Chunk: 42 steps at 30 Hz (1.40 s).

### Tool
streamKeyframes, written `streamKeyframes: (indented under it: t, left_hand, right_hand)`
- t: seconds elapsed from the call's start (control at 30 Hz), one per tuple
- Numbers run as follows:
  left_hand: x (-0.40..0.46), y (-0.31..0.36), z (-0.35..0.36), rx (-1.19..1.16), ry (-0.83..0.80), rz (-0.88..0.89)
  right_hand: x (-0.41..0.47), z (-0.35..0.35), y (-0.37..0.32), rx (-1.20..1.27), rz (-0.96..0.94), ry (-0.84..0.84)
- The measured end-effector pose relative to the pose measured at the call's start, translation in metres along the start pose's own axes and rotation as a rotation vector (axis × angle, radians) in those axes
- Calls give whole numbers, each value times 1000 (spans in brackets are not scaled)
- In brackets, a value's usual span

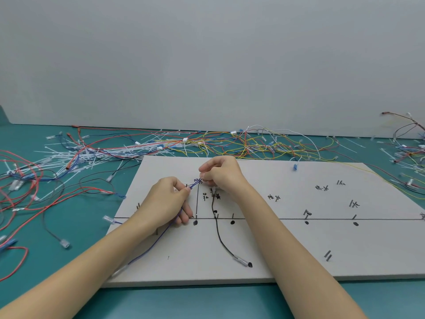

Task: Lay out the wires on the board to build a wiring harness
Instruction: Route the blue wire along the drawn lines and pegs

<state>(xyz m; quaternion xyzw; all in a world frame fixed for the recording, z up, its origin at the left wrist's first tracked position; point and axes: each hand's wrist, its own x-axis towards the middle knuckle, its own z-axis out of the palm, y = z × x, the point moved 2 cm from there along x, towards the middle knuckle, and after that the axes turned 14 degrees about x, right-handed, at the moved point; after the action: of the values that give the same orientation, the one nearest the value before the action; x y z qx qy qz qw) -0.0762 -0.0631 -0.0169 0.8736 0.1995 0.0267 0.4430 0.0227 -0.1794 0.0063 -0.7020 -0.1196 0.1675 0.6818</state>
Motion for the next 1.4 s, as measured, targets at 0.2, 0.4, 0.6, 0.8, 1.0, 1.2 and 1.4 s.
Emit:
streamKeyframes:
  t: [0.2,0.4,0.6,0.8,1.0,1.2,1.4]
  left_hand:
    - [-1,1,-1,23,-6,4]
    - [-5,0,-3,67,2,34]
    - [-10,-1,-5,195,48,111]
    - [-12,0,-5,288,80,150]
    - [-17,5,-17,430,133,190]
    - [-26,15,-24,518,93,238]
    - [-44,23,-11,528,-25,348]
  right_hand:
    - [6,5,2,-109,-16,20]
    - [8,5,-4,-145,70,-20]
    - [7,0,-4,-111,121,-63]
    - [8,-3,-3,-69,148,-26]
    - [10,-1,-1,-99,138,-23]
    - [10,-2,3,-72,105,-30]
    - [6,-2,4,-21,81,-38]
